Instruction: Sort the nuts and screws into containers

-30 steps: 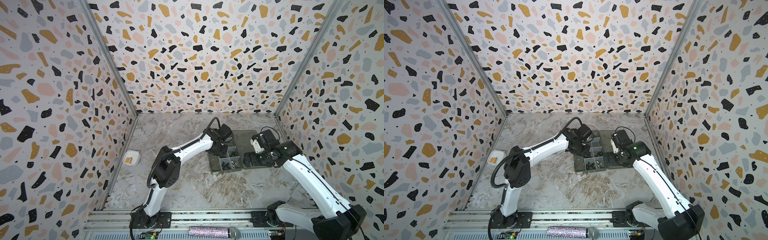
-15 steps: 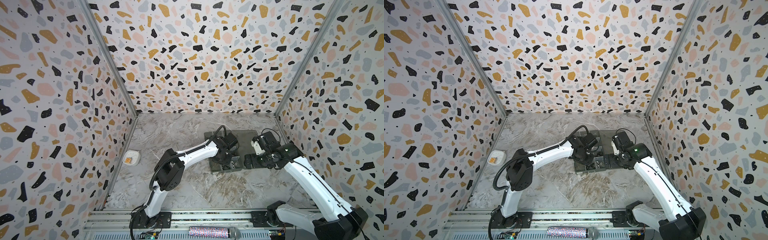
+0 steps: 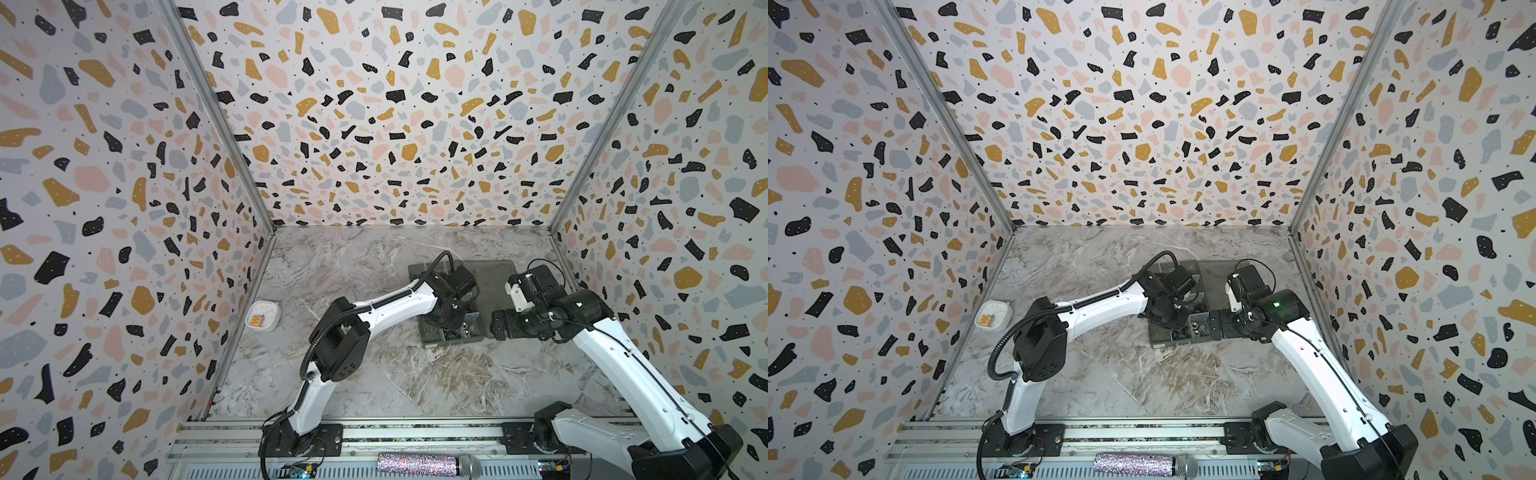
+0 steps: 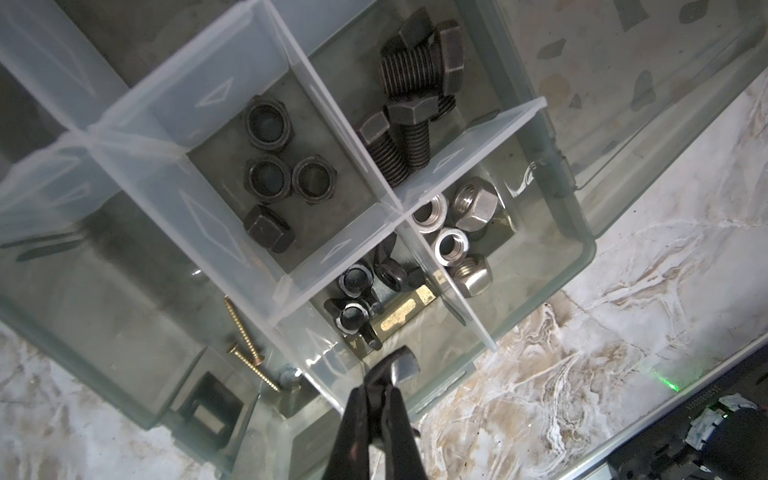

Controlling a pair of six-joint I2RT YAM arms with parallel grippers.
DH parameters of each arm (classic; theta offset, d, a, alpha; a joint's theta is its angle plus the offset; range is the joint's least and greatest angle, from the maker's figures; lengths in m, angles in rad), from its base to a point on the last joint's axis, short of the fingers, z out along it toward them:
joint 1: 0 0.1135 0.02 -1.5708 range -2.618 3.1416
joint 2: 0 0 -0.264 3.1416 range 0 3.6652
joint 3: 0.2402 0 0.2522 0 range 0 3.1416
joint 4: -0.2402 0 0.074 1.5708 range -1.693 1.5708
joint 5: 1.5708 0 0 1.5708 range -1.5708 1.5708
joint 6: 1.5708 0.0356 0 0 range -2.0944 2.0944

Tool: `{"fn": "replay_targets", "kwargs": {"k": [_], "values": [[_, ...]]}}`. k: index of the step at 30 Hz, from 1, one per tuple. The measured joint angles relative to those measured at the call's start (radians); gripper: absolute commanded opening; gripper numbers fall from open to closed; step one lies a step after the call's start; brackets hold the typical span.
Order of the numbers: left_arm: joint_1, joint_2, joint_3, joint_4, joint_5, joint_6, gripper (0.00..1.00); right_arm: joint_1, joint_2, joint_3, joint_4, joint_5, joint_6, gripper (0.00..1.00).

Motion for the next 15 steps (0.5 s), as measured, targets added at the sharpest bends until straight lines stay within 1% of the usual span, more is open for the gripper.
{"fn": "replay_targets", "kwargs": {"k": [2,4,5,6,11,15], "values": [[-0.001,0.011,0.002,0.000,0.003,0.007,0.33,0.000,0.000,0.000,-0.002,0.000,0.000,0.99],[-0.001,0.024,0.010,-0.002,0.003,0.011,0.46,-0.002,0.000,0.000,-0.003,0.001,0.000,0.99],[-0.001,0.031,0.018,0.001,0.006,0.014,0.55,-0.002,0.000,0.000,-0.004,0.002,0.000,0.99],[-0.001,0.035,0.027,0.005,0.004,0.017,0.58,-0.002,0.000,0.000,-0.005,0.002,0.000,0.99],[0.000,0.033,0.073,-0.009,-0.031,0.017,0.59,-0.004,0.000,0.000,-0.009,0.011,0.000,0.99],[0.024,-0.009,0.079,-0.029,-0.061,0.017,0.60,-0.012,0.011,0.017,-0.010,0.022,-0.001,0.99]]}}
